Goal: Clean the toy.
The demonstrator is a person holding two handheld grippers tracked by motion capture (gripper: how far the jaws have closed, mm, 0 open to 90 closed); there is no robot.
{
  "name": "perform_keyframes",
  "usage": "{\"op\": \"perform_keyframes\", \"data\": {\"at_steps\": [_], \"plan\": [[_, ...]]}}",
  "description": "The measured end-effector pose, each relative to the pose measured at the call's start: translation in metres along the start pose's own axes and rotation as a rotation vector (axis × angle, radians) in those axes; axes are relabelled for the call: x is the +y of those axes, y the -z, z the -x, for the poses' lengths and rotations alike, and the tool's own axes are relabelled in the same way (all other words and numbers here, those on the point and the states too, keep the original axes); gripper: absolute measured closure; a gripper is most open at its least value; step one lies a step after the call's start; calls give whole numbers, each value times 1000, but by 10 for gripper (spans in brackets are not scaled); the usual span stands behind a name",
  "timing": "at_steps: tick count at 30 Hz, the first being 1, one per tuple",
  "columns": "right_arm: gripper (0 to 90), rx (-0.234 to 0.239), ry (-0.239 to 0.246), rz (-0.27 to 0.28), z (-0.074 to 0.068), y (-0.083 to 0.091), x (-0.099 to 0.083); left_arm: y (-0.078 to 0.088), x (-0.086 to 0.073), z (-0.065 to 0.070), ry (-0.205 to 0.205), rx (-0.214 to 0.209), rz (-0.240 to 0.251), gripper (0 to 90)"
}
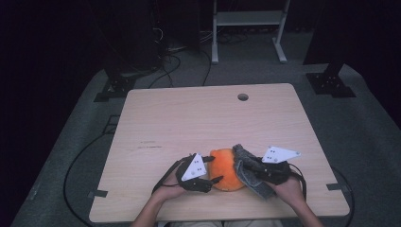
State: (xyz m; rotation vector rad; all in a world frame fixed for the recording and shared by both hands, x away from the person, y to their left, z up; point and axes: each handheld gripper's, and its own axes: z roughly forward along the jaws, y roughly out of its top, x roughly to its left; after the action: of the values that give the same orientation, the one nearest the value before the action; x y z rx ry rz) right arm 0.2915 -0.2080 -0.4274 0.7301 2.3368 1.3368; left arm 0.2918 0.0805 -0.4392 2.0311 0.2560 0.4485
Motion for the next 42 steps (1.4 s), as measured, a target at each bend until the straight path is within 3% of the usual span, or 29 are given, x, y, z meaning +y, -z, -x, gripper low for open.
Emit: {"op": "perform_keyframes", "data": {"at_steps": [5, 8, 10, 11, 12, 13, 14, 17, 19, 20, 22, 24, 26, 29, 32, 33, 36, 42], "plan": [[740, -58, -28, -43, 13, 7, -12, -2, -3, -2, 26, 22, -19, 326], [739, -75, -5, -32, 6, 17, -11, -3, -4, -3, 35, 48, -37, 326], [738, -22, 20, 14, -5, 19, -5, -3, -5, -6, 57, 55, -34, 320], [738, 26, 61, 20, -17, 12, 2, -3, -5, -6, 68, 56, -30, 301], [738, 26, 61, 20, -17, 12, 2, -3, -5, -7, 68, 52, -28, 301], [738, 24, 93, 0, -22, 7, 4, -1, -5, -8, 61, 50, -29, 286], [738, 14, 115, -8, -25, 2, 5, 3, -5, -9, 62, 34, -18, 262], [739, 8, 87, 4, -18, 0, 4, 13, -3, -12, 65, -45, 32, 224], [739, 1, 56, 8, -12, 0, 1, 15, -3, -11, 39, -64, 25, 231], [739, -2, 31, 15, -7, 1, -2, 14, -3, -10, 23, -55, 12, 279], [739, -10, 27, 14, -4, 1, -3, 7, -5, -6, -18, -24, -39, 322], [738, -22, 15, 14, 0, 3, -4, 2, -5, -4, -39, -13, -51, 347], [739, -53, 40, 9, -3, 7, -1, 1, -2, -2, -40, 1, -43, 360], [739, -5, 76, 79, -19, 12, 11, 1, 0, -2, -39, -5, -34, 370], [739, 28, 119, 83, -29, 6, 18, 0, 1, -1, -31, -3, -24, 370], [739, 32, 150, 52, -36, -4, 20, 0, 1, -1, -27, 3, -28, 366], [740, 43, 139, 43, -37, -12, 17, 0, 1, -1, -9, 8, -6, 331], [741, 22, 152, 33, -36, -10, 15, -2, 1, -1, -12, 23, -21, 365]]}}
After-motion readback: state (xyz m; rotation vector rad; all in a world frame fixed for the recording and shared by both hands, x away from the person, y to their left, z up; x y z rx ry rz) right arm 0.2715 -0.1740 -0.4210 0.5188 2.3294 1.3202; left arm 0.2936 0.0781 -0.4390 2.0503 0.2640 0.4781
